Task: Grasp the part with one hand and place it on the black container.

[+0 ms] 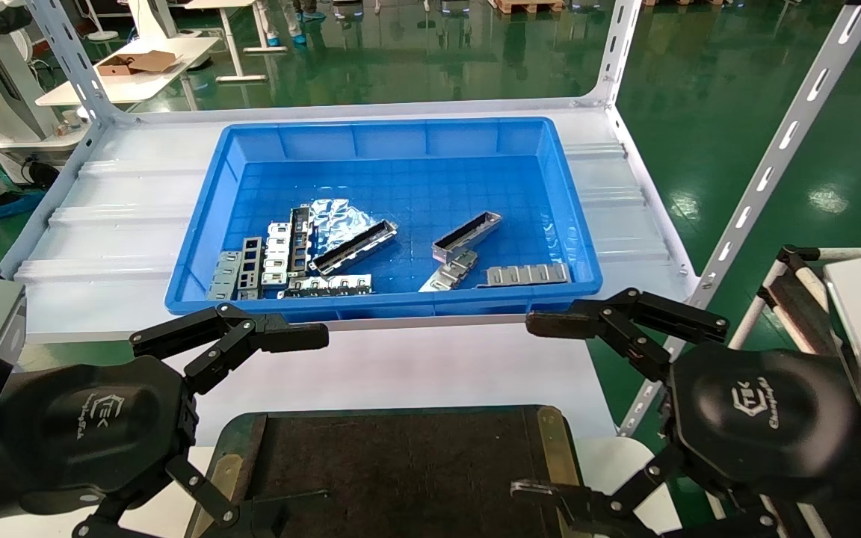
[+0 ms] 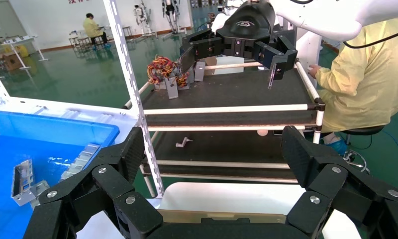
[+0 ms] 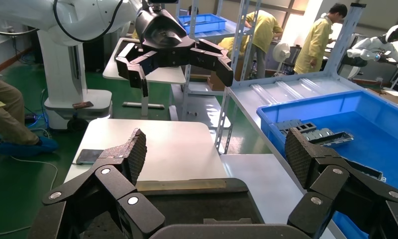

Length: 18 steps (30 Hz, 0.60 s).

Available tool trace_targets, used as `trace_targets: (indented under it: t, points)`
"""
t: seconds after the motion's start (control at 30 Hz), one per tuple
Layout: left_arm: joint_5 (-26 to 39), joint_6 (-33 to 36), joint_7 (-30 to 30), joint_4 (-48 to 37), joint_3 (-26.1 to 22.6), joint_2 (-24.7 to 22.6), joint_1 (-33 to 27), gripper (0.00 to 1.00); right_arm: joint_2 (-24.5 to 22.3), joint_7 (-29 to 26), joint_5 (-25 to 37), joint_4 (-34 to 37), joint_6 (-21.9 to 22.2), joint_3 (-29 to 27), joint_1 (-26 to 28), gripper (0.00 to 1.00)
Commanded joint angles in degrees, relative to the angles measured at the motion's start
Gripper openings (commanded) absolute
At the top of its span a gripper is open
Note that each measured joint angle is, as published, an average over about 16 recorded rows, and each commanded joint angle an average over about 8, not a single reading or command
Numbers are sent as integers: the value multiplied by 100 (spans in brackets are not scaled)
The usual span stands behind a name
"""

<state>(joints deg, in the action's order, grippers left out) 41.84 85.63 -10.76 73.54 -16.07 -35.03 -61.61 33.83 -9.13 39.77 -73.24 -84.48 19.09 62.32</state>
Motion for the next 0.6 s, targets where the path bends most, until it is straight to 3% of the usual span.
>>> trace_targets:
  t: [0.03, 0.6]
  points:
    - [0, 0, 0, 0, 0, 0, 0, 100, 0, 0, 0, 0, 0, 0, 0, 100]
    - [0, 0, 0, 0, 0, 0, 0, 100, 0, 0, 0, 0, 0, 0, 0, 100]
